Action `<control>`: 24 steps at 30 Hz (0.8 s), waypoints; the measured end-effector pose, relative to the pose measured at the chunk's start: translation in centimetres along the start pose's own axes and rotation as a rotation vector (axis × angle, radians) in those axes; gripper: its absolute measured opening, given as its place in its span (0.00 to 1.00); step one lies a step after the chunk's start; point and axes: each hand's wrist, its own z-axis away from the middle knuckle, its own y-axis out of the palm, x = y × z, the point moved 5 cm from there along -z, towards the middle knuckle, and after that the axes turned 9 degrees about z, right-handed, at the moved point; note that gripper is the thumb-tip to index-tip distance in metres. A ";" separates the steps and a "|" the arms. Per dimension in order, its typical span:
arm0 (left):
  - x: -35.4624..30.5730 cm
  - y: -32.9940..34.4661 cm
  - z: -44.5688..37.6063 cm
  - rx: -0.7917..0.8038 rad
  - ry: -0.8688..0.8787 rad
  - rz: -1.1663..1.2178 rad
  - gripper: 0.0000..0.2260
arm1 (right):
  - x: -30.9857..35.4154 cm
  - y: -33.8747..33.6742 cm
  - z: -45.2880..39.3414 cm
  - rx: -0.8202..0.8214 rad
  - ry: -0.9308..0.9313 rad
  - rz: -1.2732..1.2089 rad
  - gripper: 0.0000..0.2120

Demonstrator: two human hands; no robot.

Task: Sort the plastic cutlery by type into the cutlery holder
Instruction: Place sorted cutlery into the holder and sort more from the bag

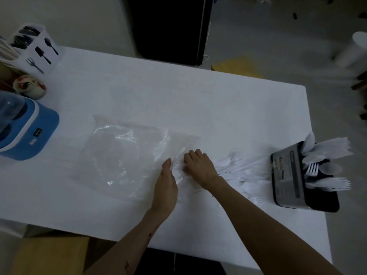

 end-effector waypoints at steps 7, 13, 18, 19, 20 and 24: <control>0.8 -0.6 -0.2 -0.008 0.023 -0.079 0.25 | -1.7 -1.0 1.1 0.033 -0.162 -0.021 0.21; 1.0 -1.4 -0.2 -0.029 0.053 -0.137 0.26 | -4.0 -1.1 2.2 0.037 -0.116 -0.096 0.14; 1.0 -1.5 0.2 -0.058 0.079 -0.137 0.26 | -4.6 -1.0 2.3 0.013 -0.093 -0.097 0.10; 1.1 -1.5 0.1 -0.071 0.083 -0.135 0.26 | -5.2 -0.7 2.9 0.022 -0.084 -0.084 0.08; 1.3 -1.6 0.0 -0.082 0.088 -0.133 0.26 | -5.8 -0.6 3.7 0.030 -0.063 -0.082 0.08; 1.9 -1.7 -0.1 -0.095 0.072 -0.146 0.26 | -6.3 -1.0 5.9 -0.019 0.018 -0.071 0.19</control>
